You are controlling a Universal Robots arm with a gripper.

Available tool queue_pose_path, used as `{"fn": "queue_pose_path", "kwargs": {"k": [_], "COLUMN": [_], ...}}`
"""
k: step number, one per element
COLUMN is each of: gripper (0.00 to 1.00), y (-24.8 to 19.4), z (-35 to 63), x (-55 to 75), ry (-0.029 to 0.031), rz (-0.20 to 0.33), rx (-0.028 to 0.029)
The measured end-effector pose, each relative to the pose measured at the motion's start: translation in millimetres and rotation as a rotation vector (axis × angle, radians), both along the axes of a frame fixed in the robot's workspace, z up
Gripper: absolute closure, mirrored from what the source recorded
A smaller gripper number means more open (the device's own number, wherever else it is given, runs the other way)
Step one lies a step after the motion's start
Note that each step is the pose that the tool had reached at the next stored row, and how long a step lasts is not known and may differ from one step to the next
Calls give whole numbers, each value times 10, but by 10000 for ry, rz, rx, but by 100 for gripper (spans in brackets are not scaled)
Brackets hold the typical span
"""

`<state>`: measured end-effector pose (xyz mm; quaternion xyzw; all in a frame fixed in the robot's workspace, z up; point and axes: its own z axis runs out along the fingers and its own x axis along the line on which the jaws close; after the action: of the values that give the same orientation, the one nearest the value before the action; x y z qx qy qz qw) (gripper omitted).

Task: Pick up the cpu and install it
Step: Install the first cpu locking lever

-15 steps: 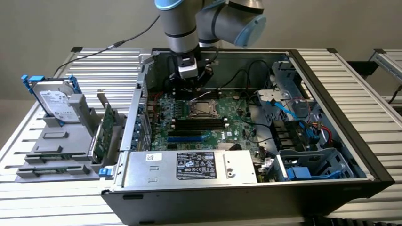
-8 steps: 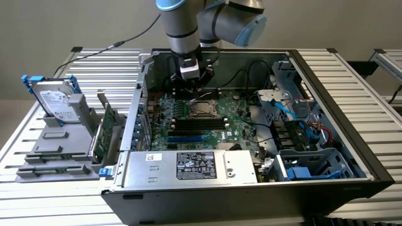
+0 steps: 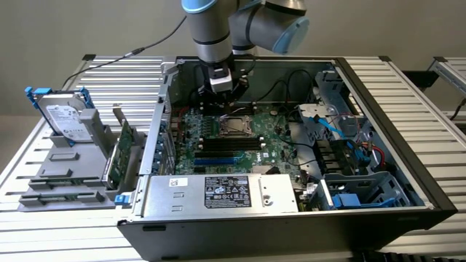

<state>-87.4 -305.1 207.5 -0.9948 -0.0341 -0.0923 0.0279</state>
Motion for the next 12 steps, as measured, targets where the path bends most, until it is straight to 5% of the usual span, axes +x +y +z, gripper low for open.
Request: {"fn": "queue_pose_path", "kwargs": {"k": [12], "gripper": [89], "y": [0], "z": [-10], "x": [48], "ry": [0], "rz": [308], "rx": [41]}}
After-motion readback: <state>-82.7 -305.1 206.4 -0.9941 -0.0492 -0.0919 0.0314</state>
